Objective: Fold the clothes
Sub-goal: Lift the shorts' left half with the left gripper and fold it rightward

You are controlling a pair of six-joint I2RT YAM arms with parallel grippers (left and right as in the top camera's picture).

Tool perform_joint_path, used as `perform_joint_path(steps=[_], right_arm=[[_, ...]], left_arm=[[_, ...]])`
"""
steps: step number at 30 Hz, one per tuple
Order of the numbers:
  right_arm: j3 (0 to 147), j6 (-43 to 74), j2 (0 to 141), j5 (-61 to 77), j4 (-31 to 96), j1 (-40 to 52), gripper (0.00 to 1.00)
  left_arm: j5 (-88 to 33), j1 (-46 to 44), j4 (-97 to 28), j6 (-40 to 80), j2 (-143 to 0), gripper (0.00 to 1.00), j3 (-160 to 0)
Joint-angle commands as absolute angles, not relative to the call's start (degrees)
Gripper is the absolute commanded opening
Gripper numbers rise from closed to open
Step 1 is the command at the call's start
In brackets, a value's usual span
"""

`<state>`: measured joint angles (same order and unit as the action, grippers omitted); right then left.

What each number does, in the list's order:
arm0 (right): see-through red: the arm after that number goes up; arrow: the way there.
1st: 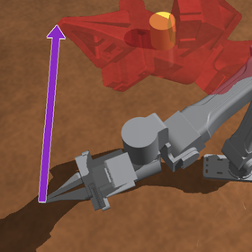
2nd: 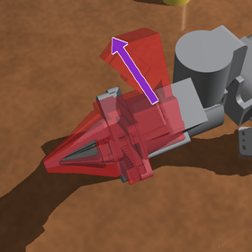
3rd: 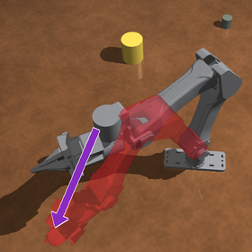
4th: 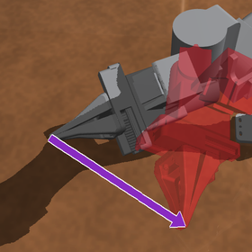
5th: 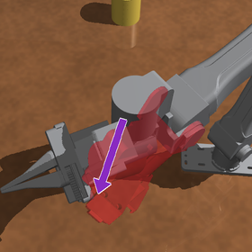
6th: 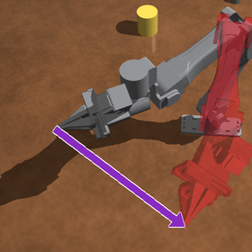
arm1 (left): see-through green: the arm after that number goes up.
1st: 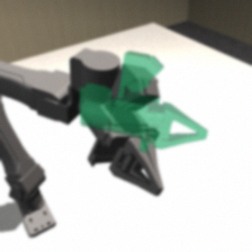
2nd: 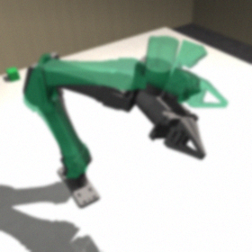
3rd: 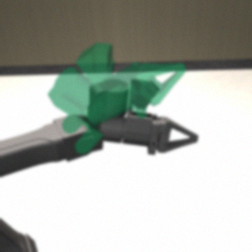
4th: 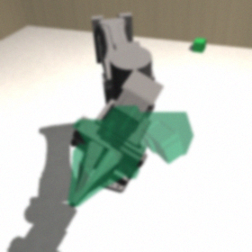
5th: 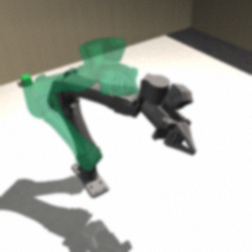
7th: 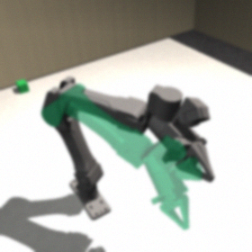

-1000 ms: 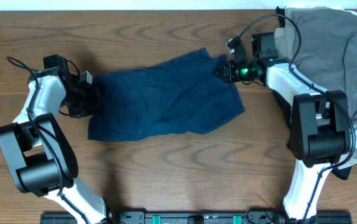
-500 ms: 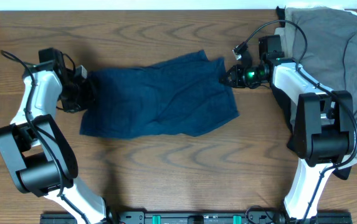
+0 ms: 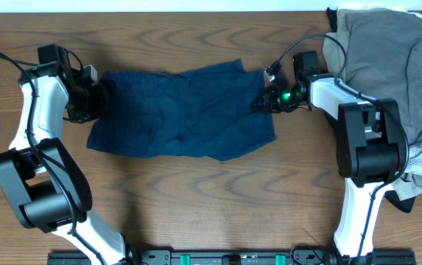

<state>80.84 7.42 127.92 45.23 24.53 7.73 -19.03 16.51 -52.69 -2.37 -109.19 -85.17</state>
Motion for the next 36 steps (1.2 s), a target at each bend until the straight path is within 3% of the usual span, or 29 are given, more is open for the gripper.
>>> perform_joint_path(steps=[1,9,36], right_arm=[[80.5,8.4,130.5,43.2,24.1,8.3,0.01],[80.5,9.6,133.2,41.6,24.0,8.4,0.01],[80.5,9.6,133.3,38.8,24.0,10.2,0.01]], left_arm=[[-18.3,17.0,-53.8,-2.1,-108.5,0.06,-89.1],[-19.4,13.3,-55.8,1.2,-108.4,0.06,-91.6],[-20.5,-15.5,-50.8,5.1,-108.4,0.06,-99.6]])
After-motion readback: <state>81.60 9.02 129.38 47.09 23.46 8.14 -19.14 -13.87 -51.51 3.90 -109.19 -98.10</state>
